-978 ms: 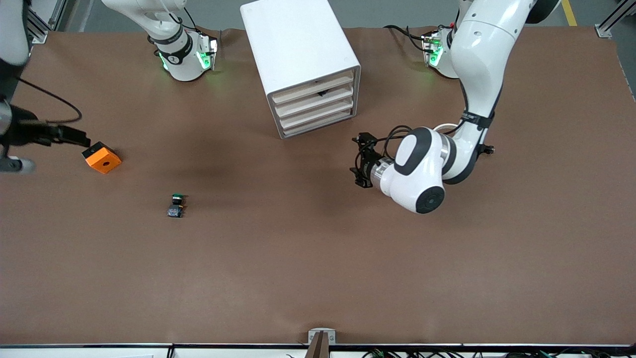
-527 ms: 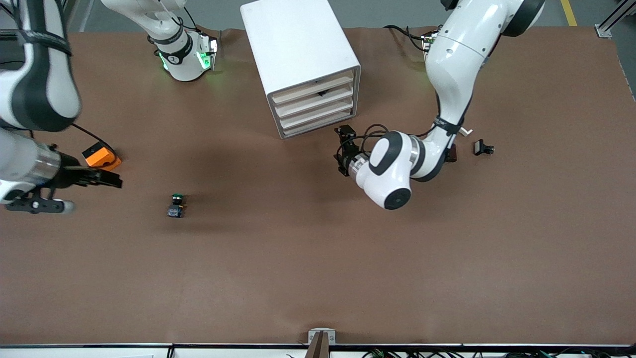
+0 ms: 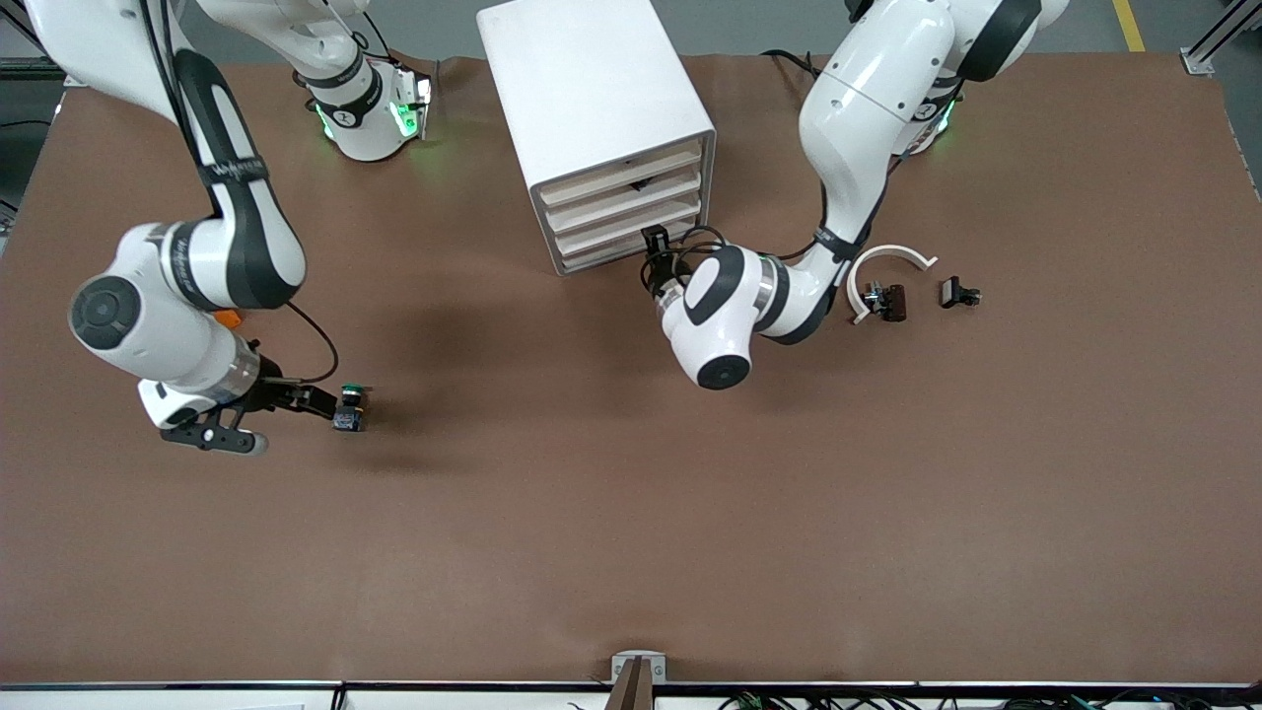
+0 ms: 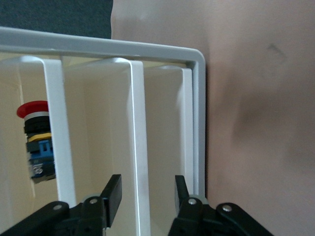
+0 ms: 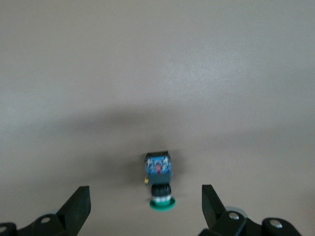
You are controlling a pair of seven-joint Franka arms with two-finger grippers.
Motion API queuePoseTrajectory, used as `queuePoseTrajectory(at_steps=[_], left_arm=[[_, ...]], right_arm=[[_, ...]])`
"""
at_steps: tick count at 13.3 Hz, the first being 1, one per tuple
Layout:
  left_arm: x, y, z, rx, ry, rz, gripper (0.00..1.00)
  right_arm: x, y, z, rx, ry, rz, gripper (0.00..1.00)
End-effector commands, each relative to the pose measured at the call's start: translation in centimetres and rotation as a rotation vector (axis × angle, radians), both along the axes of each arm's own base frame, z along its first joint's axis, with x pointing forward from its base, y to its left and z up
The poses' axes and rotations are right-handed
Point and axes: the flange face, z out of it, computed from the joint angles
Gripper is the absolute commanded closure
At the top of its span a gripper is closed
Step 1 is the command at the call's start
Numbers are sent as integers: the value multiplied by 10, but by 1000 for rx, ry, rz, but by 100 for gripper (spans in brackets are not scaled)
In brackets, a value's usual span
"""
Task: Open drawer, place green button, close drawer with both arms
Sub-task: 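Pull the drawer open with the left gripper while the right gripper grasps the button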
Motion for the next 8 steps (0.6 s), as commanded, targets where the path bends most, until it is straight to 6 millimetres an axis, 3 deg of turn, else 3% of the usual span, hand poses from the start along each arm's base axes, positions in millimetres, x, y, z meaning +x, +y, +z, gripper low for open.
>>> queuePoseTrajectory(at_steps=[1,4,6,8], left_arm=[[-8,-8,-6,11,48,22,49],[-14,-13,-7,19,70,38,50],[-24,-21,-10,29,74,20,54],[-28,-22,-21,40,86,17,54]], right_arm=[[8,-6,-32,-37,-20,20,0],[4,-6,-58,-41,-36,25,0],[-6,-5,-86,-42,-53,27,0],[-12,-7,-99,-42,-24,15,0]])
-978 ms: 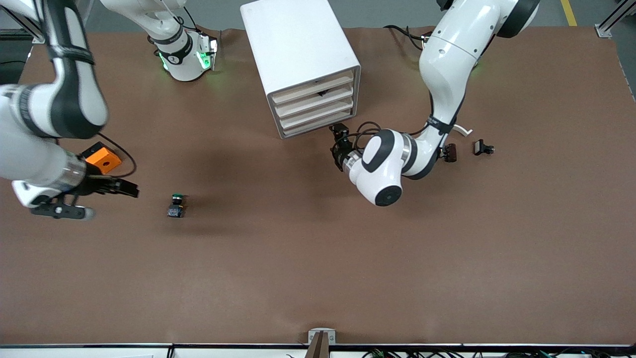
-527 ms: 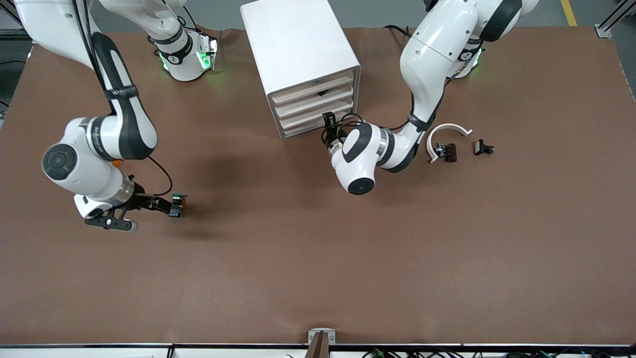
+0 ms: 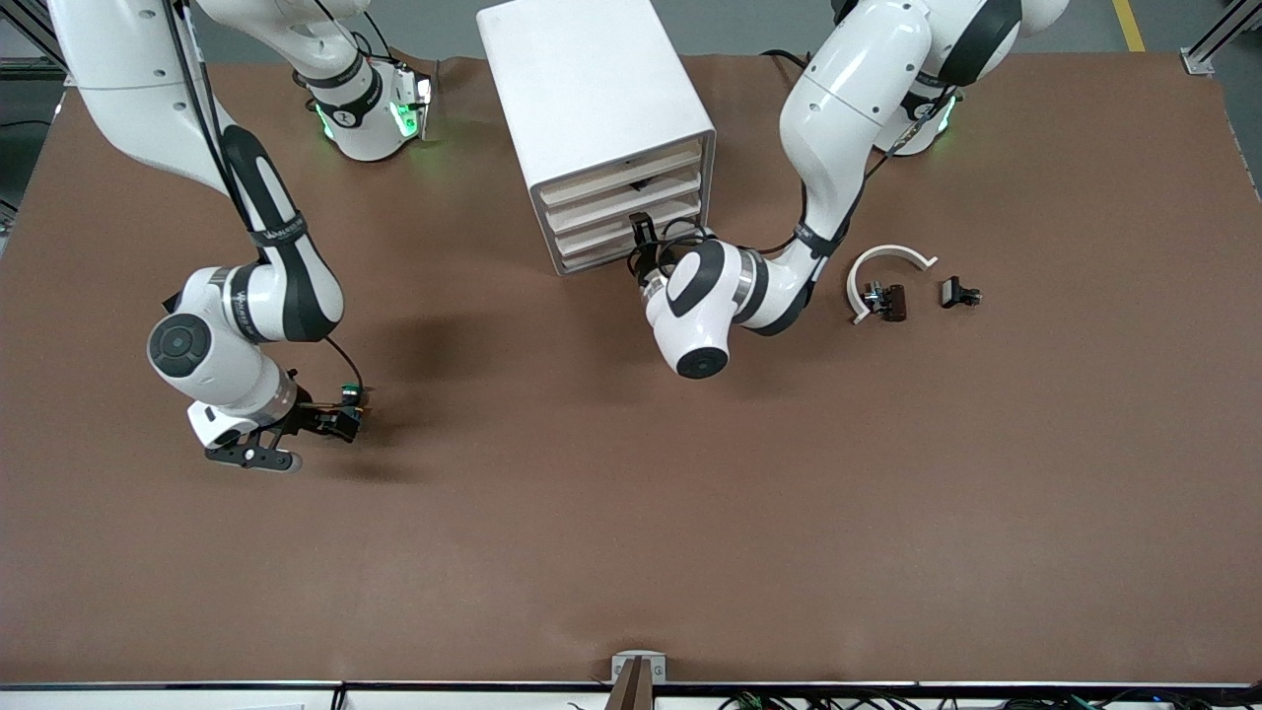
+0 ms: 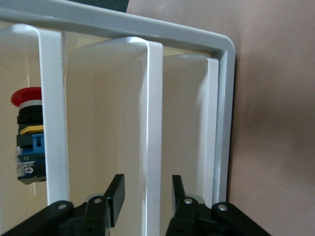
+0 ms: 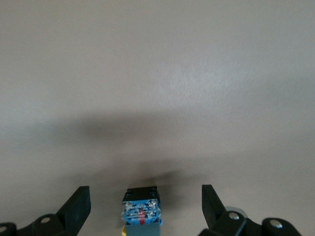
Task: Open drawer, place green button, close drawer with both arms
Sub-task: 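Pull the drawer open with the left gripper while the right gripper grasps the button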
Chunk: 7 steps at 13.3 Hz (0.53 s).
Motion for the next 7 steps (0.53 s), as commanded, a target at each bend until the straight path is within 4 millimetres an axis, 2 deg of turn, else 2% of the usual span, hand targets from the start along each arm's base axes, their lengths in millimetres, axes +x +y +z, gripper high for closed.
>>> queuePoseTrajectory(at_steps=[1,2,3,5,6,7], left_arm=[[-8,-4,-13,17,30,2,55],[-9,-5,-14,19,31,0,61],[-10,-5,-15,20,32,-2,75],[-16,-8,-21,30,35,-14,94],[-15,-8,-21,30,32,-13,100],[-15,-7,-22,32,29,-12,100]], right_arm=[[-14,5,-16,-6,26,2,0],[-16,8,-18,-5,30,4,0],[-17,10,-20,-1,43,0,0],[-18,10,-25,-2,50,0,0],[-18,10,-27,-3,53,0,0],[-19,10,-29,-2,58,-1,0]])
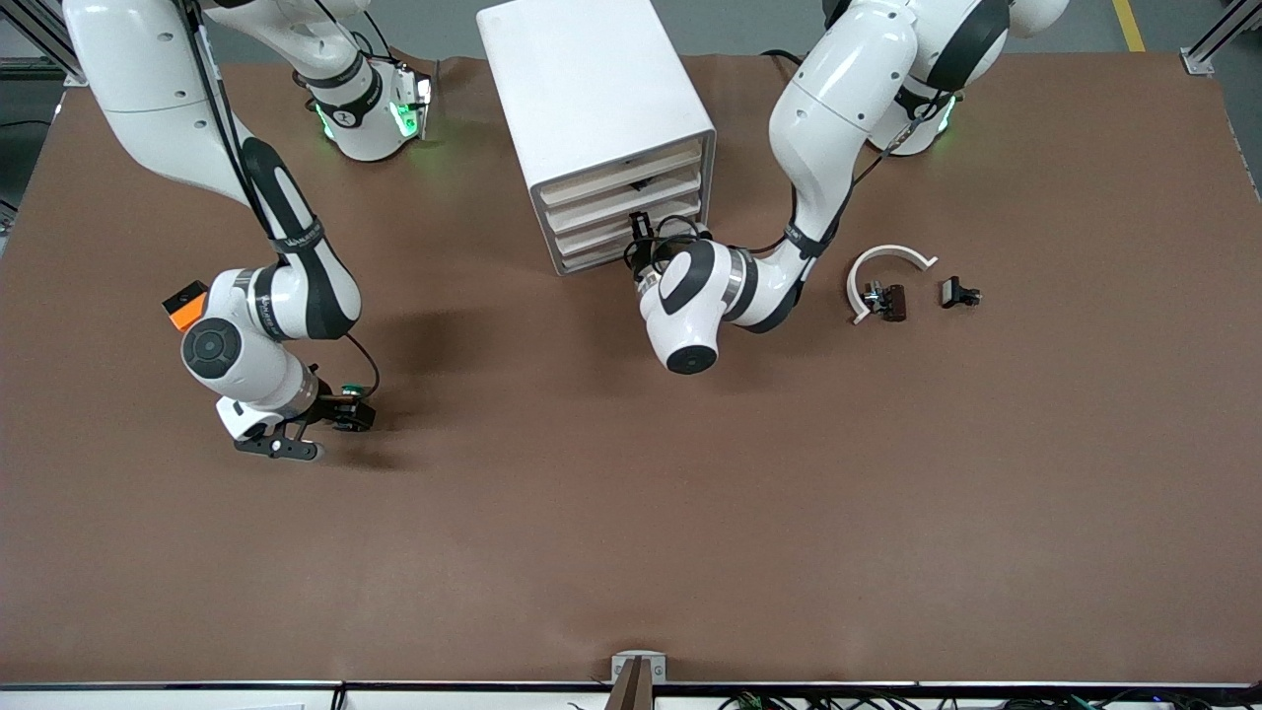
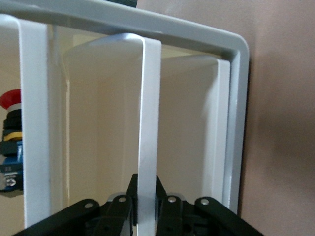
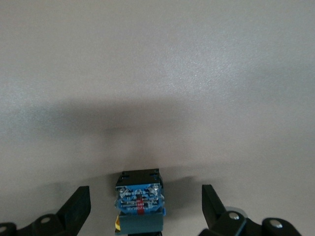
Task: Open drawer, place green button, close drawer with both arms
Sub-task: 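Pull the drawer open with the left gripper while the right gripper grasps the button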
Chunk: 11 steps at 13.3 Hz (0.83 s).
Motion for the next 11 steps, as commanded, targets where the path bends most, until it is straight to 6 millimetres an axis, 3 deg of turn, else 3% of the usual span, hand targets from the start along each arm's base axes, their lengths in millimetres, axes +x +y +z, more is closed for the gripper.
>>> queuePoseTrajectory(at_steps=[1,2,4,7,9,11], left_arm=[[1,-2,-7,22,-23,6,100],[5,1,-5,22,-29,11,100],[20,9,1,33,-48,36,100],[57,25,13,34,-111,80,100],[89,42,24,17,-162,127,100],[117,60,33,-22,-214,167,100]], right_arm=[[-4,3,-5,-1,10,-8,0],[-5,6,-6,-2,12,-2,1],[-5,8,-9,-2,16,2,25],[-6,8,-9,-2,18,2,74],[-5,8,-9,-2,18,2,100],[-4,9,-5,-3,33,0,100]])
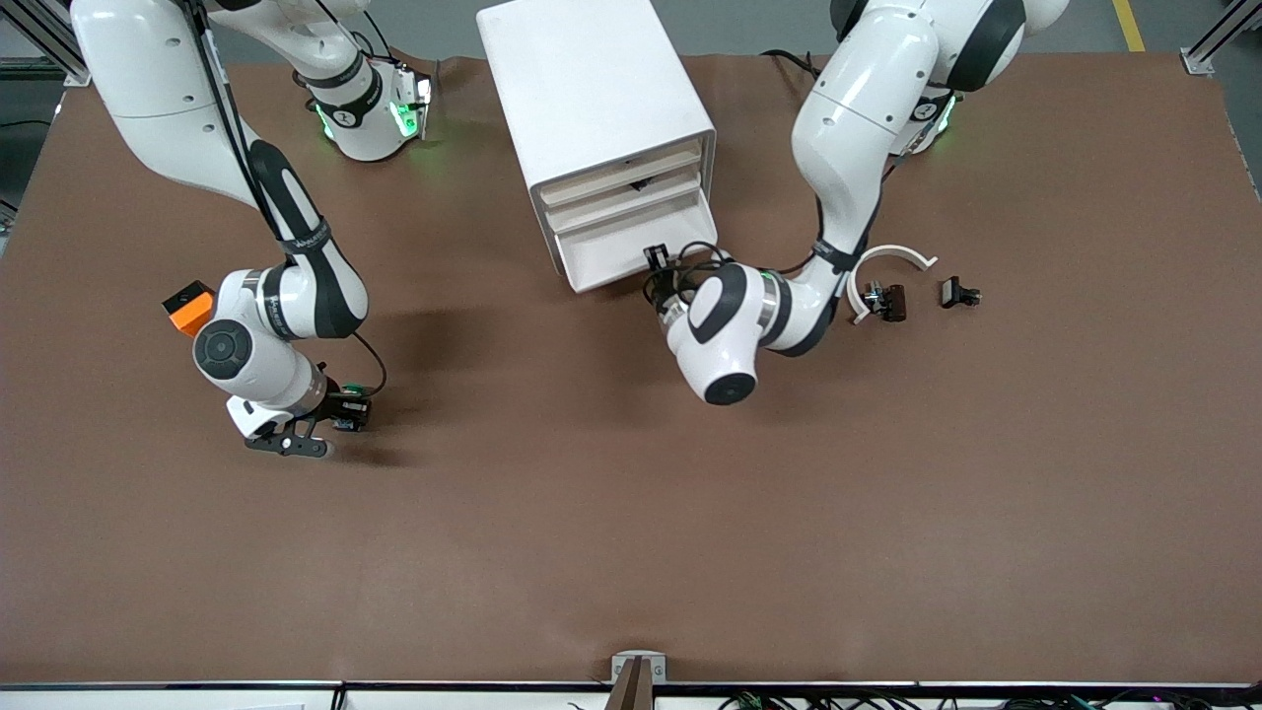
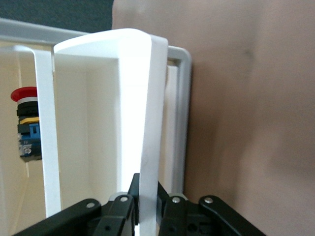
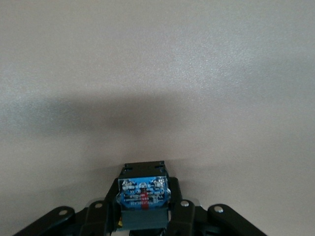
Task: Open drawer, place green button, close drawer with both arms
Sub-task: 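Carry the button over the open drawer while the left gripper withdraws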
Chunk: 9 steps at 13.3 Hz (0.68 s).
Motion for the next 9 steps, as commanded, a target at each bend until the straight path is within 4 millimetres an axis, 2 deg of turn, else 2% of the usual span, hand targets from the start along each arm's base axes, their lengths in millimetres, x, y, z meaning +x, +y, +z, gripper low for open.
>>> queuePoseTrajectory(at_steps=[1,2,3,4,5,6,9], left_arm=[[46,21,12,-20,-119,86,100],[54,28,14,-40,-138,91,100],[59,33,16,-53,-146,93,88],[65,37,21,-64,-158,97,69],[72,41,25,-71,-168,106,18],[75,42,30,-73,-179,107,0],[91,54,46,-64,-225,122,0]], right_arm=[[5,3,11,-1,23,-11,100],[11,4,20,-2,38,-27,100],[17,13,32,-1,51,-54,100],[22,34,55,-1,65,-83,100],[26,53,78,-6,82,-119,100],[30,72,99,-11,92,-155,100],[35,154,164,-11,121,-271,100]])
